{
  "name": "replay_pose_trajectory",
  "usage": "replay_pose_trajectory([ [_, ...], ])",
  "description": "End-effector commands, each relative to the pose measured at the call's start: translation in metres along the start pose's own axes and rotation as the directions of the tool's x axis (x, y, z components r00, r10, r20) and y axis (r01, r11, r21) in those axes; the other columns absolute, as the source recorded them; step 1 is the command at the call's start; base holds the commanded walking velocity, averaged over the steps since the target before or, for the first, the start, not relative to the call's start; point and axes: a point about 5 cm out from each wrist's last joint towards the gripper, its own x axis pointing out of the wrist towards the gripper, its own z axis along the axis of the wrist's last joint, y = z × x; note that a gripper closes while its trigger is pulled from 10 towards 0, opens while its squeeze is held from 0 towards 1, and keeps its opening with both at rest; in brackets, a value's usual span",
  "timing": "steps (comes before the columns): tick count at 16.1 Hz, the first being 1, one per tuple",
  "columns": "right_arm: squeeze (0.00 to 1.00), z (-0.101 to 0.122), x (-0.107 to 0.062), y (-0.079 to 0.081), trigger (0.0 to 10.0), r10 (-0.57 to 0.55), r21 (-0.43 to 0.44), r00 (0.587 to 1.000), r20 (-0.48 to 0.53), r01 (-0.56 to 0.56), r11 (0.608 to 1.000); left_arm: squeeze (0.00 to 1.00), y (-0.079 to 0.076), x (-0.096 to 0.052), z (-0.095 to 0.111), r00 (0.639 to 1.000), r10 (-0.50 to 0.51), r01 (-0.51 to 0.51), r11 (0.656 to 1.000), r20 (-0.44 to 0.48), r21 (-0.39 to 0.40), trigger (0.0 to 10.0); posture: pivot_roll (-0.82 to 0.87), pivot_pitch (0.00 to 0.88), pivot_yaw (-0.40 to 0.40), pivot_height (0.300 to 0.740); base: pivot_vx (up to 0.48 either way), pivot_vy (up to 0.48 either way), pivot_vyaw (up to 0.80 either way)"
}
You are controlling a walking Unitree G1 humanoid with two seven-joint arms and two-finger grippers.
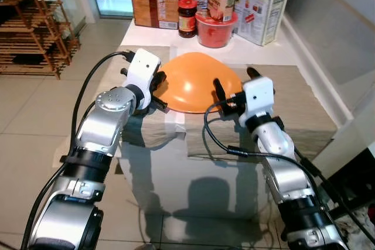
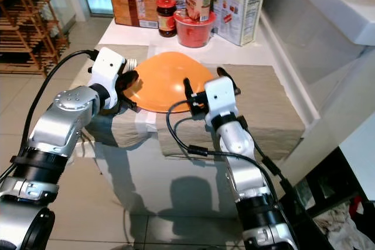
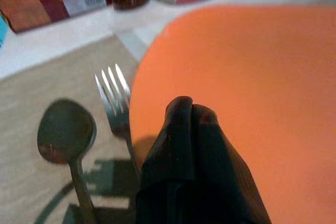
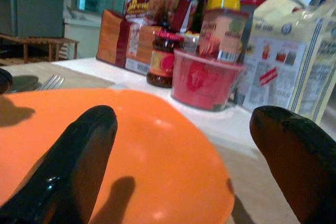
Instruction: Setting the table
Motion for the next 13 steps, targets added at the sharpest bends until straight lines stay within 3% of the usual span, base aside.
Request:
replay_pose_trajectory([
  [1, 0.0, 0.005, 0.0, -0.004, 10.0, -0.013, 0.02, 1.0, 0.011, 0.012, 1.0, 0.0, -0.002, 0.003, -0.005, 0.998, -0.024, 0.026, 0.999, -0.059, 0.021, 10.0, 0.0, 0.0, 0.025, 0.74, 0.0, 0.0, 0.0],
  [4, 0.0, 0.001, 0.001, -0.009, 10.0, -0.034, 0.066, 0.999, -0.023, 0.036, 0.997, 0.0, -0.007, 0.005, -0.007, 0.998, -0.049, 0.051, 0.998, -0.048, 0.027, 10.0, 0.0, 0.0, 0.026, 0.74, 0.0, 0.0, 0.0],
  [8, 0.0, 0.002, 0.002, -0.011, 10.0, -0.034, 0.067, 0.999, -0.03, 0.035, 0.997, 0.0, -0.017, 0.006, -0.002, 0.992, -0.121, 0.122, 0.991, -0.029, 0.055, 10.0, 0.01, 0.0, 0.026, 0.74, 0.0, 0.0, 0.0],
  [13, 0.0, -0.008, 0.007, -0.021, 10.0, -0.071, 0.203, 0.991, -0.117, 0.094, 0.975, 0.0, -0.032, 0.001, -0.019, 0.966, -0.236, 0.246, 0.964, -0.107, 0.1, 10.0, 0.01, 0.0, 0.026, 0.74, 0.0, 0.0, 0.0],
])
